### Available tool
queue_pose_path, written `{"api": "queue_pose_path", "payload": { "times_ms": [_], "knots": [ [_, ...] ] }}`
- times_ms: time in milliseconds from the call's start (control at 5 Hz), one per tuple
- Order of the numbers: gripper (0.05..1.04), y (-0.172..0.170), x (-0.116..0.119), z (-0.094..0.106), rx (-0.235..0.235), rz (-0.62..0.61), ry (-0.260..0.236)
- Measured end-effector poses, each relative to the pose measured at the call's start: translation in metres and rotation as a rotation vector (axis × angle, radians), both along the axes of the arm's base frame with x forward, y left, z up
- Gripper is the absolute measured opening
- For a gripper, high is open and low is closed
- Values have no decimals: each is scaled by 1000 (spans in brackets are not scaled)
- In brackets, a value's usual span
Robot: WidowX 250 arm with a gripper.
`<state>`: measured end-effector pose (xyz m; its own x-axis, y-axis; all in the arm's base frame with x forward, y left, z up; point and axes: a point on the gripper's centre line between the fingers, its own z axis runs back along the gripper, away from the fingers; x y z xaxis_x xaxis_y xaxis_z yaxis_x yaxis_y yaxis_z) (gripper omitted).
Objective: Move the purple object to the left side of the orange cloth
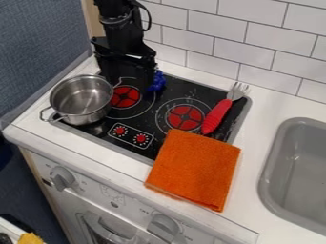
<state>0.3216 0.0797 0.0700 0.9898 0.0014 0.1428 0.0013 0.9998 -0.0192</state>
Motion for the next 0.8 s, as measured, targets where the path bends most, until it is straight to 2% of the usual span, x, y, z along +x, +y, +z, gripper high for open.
{"api": "queue_pose_path", "payload": {
  "times_ms": [200,600,800],
  "knots": [
    [1001,-1,-1,-11,-10,3,33],
    [1001,12,66,-28,6,32,33],
    [1001,13,87,-35,7,24,31]
  ]
}}
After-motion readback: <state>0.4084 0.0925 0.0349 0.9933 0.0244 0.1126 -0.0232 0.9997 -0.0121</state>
